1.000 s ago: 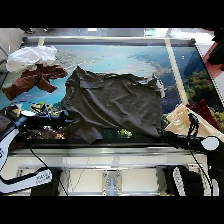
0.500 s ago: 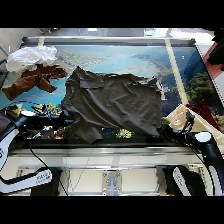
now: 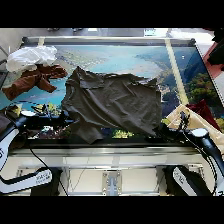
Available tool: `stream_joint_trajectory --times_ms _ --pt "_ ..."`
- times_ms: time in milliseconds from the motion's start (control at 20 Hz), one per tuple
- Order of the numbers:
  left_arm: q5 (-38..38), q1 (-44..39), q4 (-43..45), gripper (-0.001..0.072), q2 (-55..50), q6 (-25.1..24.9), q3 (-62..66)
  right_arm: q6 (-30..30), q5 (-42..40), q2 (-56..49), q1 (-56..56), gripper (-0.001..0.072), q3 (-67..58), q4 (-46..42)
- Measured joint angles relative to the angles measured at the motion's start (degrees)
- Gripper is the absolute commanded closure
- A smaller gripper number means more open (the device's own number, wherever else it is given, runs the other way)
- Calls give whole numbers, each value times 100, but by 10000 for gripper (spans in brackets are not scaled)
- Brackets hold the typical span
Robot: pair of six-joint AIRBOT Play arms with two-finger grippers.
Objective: Fold the shirts.
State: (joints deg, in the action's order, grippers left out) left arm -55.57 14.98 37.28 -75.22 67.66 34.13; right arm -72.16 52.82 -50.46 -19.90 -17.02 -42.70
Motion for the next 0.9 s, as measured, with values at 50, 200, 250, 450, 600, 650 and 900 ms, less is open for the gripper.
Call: stream_joint_trajectory --times_ms 50,200,250,450,600,650,900 --pt "-15 0 0 693 0 0 0 59 4 -20 0 385 -87 13" --pt "-57 0 0 693 0 0 0 144 72 -37 0 387 -457 -15" --pt "-66 0 -2 693 0 0 0 144 83 -44 0 387 -575 -52" --pt "-83 0 0 693 0 -15 0 -50 205 -55 0 387 -728 -448" --pt "-87 0 0 693 0 -17 0 -205 328 -55 0 386 -560 -715" --pt "-87 0 0 693 0 -17 0 -227 341 -55 0 387 -483 -765" --pt "-90 0 0 693 0 -20 0 -291 369 -55 0 387 -260 -850"
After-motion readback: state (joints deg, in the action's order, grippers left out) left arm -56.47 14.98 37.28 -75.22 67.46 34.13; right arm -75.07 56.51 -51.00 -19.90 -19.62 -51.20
